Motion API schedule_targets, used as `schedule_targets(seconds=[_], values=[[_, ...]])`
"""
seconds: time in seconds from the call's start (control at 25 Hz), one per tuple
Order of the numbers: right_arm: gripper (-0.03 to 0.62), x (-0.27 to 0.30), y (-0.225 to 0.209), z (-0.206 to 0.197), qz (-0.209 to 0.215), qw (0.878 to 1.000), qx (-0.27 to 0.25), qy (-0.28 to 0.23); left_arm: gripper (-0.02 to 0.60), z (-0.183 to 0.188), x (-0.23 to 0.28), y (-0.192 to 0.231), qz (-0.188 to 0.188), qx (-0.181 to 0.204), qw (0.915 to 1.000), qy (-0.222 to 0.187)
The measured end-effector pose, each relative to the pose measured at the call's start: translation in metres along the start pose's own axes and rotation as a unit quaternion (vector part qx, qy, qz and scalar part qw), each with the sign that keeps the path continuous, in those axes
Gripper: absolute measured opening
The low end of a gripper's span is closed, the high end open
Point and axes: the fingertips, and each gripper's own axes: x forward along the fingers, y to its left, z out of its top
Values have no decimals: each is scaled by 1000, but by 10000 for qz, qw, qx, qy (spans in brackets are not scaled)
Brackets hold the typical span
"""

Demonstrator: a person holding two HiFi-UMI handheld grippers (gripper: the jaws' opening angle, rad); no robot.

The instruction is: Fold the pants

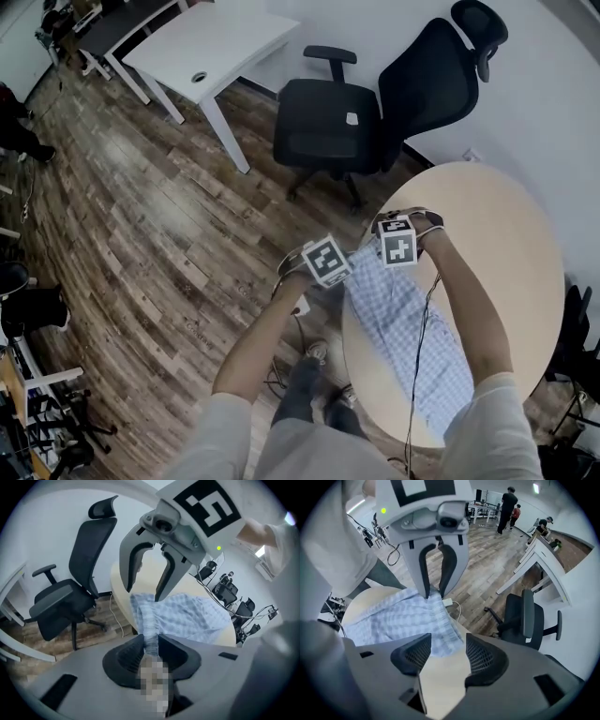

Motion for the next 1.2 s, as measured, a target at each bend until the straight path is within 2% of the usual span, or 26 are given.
schedule_targets(seconds=[0.08, 0.12, 0.2, 0.36, 0.48, 0.6, 0.64, 0.68, 0.72, 0.76, 0.84, 0.96, 1.08, 1.2], values=[[242, 5, 0, 6, 47, 9999, 64, -109, 121, -11, 10, 5, 9, -192, 9998, 39], [242, 8, -2, 7, 65, 9998, 94, -134, 165, -14, 13, 7, -1, -292, 9996, 7], [242, 16, -5, 7, 153, 9997, 161, -129, 179, -16, 17, 9, -66, -475, 9988, -105], [242, 28, -7, 1, 396, 9988, 280, -91, 243, -14, 21, 17, -164, -559, 9980, -233], [244, 34, -9, 0, 588, 9970, 469, -158, 242, -15, 24, 17, -460, -573, 9970, -246], [223, 30, -6, -1, 648, 9970, 366, -216, 241, -12, 24, 13, -639, -388, 9970, -205], [186, 30, -4, -2, 664, 9971, 311, -216, 227, -11, 24, 11, -705, -308, 9969, -188], [179, 30, -2, -2, 701, 9969, 279, -208, 192, -9, 24, 8, -793, -247, 9964, -182], [134, 30, 0, -3, 743, 9967, 252, -194, 152, -9, 24, 5, -877, -213, 9957, -186], [124, 29, 1, -3, 745, 9969, 192, -186, 128, -9, 24, 3, -924, -195, 9953, -199], [91, 24, 1, 2, 583, 9981, -46, -215, 119, -11, 23, 1, -876, -152, 9957, -249], [86, 6, -8, 8, 252, 9989, -317, -217, 115, -7, 8, 10, -644, -145, 9970, -409], [86, -16, -29, 14, -254, 9985, -393, -275, 115, 6, -25, 28, -235, -13, 9983, -539], [86, -48, -48, 24, -931, 9938, -430, -422, 115, 22, -64, 41, 268, 180, 9979, -560]])
